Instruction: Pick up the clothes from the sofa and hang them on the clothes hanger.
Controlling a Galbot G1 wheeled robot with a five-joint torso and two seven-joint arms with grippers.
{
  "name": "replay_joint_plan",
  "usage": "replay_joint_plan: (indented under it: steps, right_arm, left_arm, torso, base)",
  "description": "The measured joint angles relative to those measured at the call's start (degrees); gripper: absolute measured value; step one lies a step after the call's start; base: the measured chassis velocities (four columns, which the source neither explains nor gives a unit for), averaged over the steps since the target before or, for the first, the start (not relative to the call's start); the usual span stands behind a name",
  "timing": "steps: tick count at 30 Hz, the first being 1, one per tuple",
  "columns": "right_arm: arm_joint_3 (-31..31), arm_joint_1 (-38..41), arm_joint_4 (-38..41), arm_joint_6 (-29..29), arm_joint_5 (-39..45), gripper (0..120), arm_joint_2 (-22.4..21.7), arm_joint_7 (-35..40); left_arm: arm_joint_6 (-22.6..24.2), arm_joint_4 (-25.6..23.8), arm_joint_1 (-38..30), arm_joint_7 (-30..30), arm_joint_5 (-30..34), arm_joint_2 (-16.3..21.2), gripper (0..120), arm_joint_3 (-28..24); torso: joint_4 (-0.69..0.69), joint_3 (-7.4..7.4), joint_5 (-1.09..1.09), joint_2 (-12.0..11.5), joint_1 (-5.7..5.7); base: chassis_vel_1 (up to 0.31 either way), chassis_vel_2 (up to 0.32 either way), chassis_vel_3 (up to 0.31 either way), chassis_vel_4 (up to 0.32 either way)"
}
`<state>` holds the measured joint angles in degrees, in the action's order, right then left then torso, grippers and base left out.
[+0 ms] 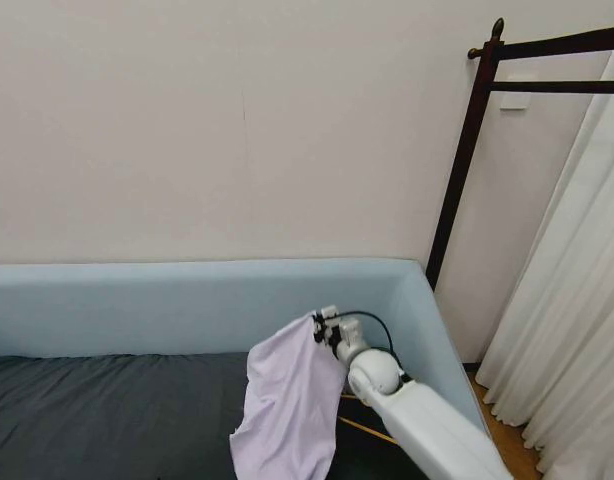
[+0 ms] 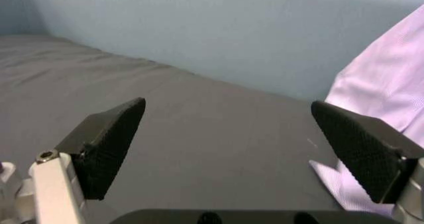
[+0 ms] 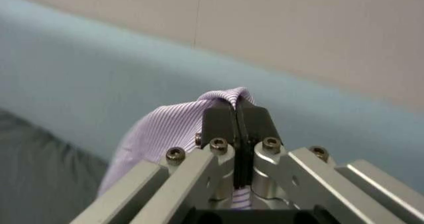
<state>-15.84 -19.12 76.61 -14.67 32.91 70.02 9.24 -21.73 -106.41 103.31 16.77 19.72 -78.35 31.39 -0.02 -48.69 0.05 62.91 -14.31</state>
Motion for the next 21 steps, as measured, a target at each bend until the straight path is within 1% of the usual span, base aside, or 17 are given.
replay_joint_plan:
  steps: [3,4,5,7,8,11,13,16,17,18,20,21]
  right_arm:
    - [-2.3,6.5,0.9,0.1,2.1,0,-0.7,0.2]
    - [-2.3,6.5,0.9,0.1,2.1,0,-0.7,0.2]
    - [-3.1,8.5,1.2,0.3,3.0,0,-0.7,0.4]
    - [-4.8,12.3,2.0,0.8,4.8,0,-0.1,0.6]
    - [-4.8,12.3,2.0,0.8,4.8,0,-0.1,0.6]
    - [-6.3,16.7,3.3,2.0,8.5,0,2.4,1.3]
    - [-6.4,17.6,3.7,2.3,9.9,0,3.1,1.3]
    - [-6.5,18.1,8.1,3.3,17.6,0,3.7,1.0]
    - [-6.5,18.1,8.1,3.3,17.6,0,3.7,1.0]
    - [-6.4,17.0,10.2,3.5,19.6,0,3.1,0.5]
    - [-5.9,13.0,14.9,4.0,22.4,0,0.0,-0.9]
    - [-5.9,13.0,14.9,4.0,22.4,0,0.0,-0.9]
  left_arm:
    - [0.0,-0.3,0.0,0.0,0.2,0.0,99,0.2]
    - [0.0,-0.3,0.0,0.0,0.2,0.0,99,0.2]
    - [-0.1,-0.4,0.1,0.0,0.3,-0.1,99,0.2]
    - [-0.2,-0.5,0.1,0.0,0.4,-0.2,99,0.3]
    - [-0.2,-0.5,0.1,0.0,0.4,-0.2,99,0.3]
    - [-0.4,-0.8,0.2,0.0,0.5,-0.4,99,0.4]
    - [-0.4,-0.9,0.1,0.0,0.5,-0.4,99,0.5]
    - [-0.5,-0.9,0.1,0.0,0.7,-0.6,99,0.6]
    - [-0.5,-0.9,0.1,0.0,0.7,-0.6,99,0.6]
    - [-0.5,-0.7,0.1,0.0,0.7,-0.6,99,0.6]
    - [-0.5,-0.1,0.0,0.0,0.7,-0.8,99,0.4]
    - [-0.5,-0.1,0.0,0.0,0.7,-0.8,99,0.4]
  torso:
    - [-0.01,-0.01,0.01,0.0,0.00]
    - [-0.01,-0.01,0.01,0.0,0.00]
    - [-0.01,0.00,0.00,0.0,0.00]
    - [-0.01,0.00,0.00,0.0,0.00]
    - [-0.01,0.00,0.00,0.0,0.00]
    - [0.01,0.00,0.00,0.0,0.00]
    - [0.02,0.00,-0.01,0.0,0.00]
    - [0.03,0.00,-0.01,0.0,0.00]
    - [0.03,0.00,-0.01,0.0,0.00]
    - [0.04,0.01,-0.01,0.0,0.00]
    - [0.03,0.01,0.00,0.0,0.00]
    - [0.03,0.01,0.00,0.0,0.00]
  base:
    - [0.000,0.000,0.000,0.000]
    - [0.000,0.000,0.000,0.000]
    - [0.000,0.000,0.000,0.000]
    - [0.000,0.000,0.000,0.000]
    - [0.000,0.000,0.000,0.000]
    - [0.000,0.000,0.000,0.000]
    - [0.000,0.000,0.000,0.000]
    - [0.000,0.000,0.000,0.000]
    - [0.000,0.000,0.000,0.000]
    - [0.000,0.000,0.000,0.000]
    - [0.000,0.000,0.000,0.000]
    - [0.000,0.000,0.000,0.000]
